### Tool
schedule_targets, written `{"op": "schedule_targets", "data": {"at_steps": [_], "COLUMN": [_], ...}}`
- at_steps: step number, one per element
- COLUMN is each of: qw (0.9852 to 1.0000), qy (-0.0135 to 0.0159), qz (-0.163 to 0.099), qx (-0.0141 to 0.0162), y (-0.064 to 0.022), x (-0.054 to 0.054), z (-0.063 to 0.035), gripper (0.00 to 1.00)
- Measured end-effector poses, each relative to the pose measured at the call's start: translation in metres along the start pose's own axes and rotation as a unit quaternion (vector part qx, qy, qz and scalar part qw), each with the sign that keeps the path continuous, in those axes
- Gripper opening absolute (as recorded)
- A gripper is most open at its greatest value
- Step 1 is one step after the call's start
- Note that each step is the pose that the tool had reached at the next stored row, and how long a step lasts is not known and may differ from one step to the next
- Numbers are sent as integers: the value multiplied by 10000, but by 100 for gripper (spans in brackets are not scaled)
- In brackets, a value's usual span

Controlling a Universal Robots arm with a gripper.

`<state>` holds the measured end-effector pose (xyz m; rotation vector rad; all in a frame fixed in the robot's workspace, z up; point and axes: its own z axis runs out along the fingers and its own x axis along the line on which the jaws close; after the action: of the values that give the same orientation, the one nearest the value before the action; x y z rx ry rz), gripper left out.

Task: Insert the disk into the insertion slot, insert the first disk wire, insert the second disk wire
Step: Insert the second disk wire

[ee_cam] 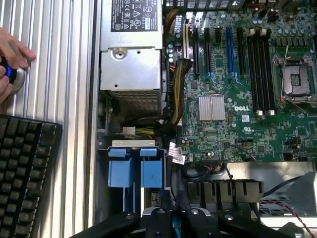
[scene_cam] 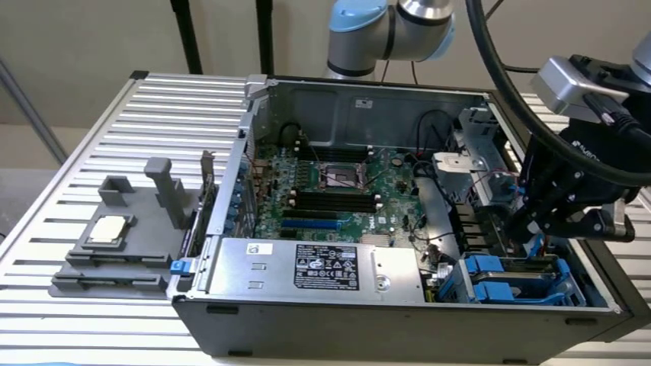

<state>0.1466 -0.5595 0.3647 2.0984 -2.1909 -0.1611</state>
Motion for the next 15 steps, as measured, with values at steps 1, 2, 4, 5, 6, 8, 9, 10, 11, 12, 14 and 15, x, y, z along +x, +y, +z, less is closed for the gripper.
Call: {"op": "schedule_targets", "data": {"at_steps": [1,2,4,5,6,8,9,10,11,12,14,15], "qw": [10000,10000,9999,9999,9998,9997,9996,9995,9994,9993,9991,9990], "qy": [-31,-62,-122,-155,-189,-250,-278,-306,-337,-365,-422,-443], "qz": [-4,-9,-18,-23,-28,-37,-42,-46,-51,-55,-63,-66], "qx": [-1,-3,-5,-7,-8,-11,-12,-14,-15,-16,-18,-19], "y": [-4,-9,-16,-20,-25,-35,-40,-46,-51,-56,-65,-69], "x": [30,63,124,151,175,209,222,232,241,248,266,275], "z": [10,19,37,47,56,72,80,87,93,99,112,120], "gripper": [17,17,17,17,17,17,17,17,17,17,17,17]}}
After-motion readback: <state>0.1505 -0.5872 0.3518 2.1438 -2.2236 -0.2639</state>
